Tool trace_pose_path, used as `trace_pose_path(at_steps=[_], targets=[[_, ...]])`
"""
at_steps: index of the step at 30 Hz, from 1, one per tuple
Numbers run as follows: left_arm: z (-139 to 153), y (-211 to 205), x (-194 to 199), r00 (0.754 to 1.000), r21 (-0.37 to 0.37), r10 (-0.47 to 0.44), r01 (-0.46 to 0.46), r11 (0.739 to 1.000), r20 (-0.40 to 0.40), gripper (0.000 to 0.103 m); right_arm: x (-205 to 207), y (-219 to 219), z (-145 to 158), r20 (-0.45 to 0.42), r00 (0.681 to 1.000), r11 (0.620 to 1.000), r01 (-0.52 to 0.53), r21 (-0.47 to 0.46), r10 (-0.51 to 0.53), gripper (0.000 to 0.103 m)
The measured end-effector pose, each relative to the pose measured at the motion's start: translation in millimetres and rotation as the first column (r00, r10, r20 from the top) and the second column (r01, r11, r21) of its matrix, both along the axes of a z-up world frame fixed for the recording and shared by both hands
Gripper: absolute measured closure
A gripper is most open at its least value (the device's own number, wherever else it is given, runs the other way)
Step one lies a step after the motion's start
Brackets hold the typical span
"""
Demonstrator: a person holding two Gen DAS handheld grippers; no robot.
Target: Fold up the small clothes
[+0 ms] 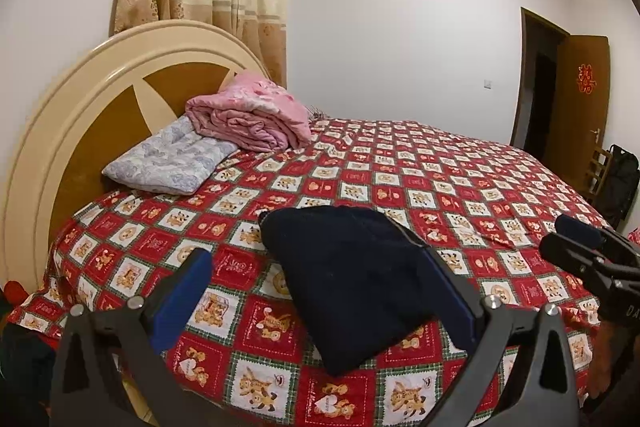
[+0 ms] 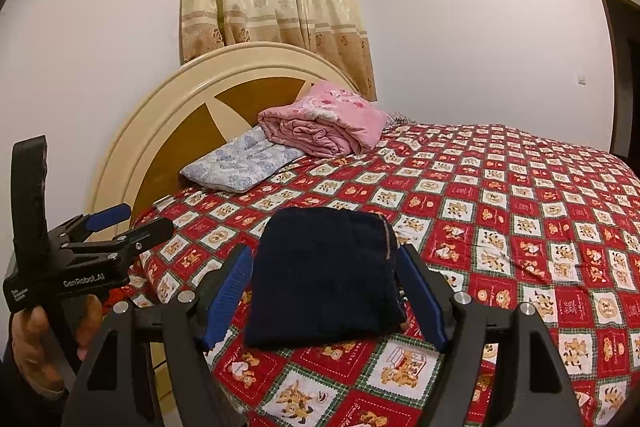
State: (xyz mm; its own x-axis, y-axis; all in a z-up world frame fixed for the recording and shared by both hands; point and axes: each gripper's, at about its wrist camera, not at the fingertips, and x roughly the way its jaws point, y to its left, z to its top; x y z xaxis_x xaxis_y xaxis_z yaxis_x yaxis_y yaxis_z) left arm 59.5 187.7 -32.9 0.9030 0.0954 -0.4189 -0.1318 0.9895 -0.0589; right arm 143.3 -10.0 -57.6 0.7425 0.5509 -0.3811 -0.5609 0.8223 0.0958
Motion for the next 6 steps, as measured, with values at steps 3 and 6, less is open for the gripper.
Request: trace_pose_path(at_steps=[3,6], targets=[[-1.2,-3.0,-0.8,1.000,0.015,0.000,0.000,1.000,0.005,0.000,-1.1,1.9,-2.2,-0.002,1.000,1.000,-0.002,-0.005,0.002,0.028],[-0.6,-5.8,-1.3,1.000,0.027,-0.008,0.007,1.000,0.016,0.000,-1.2,2.1,-3.6,-0.003,1.000,1.000,-0.001,-0.006,0.001,0.028]])
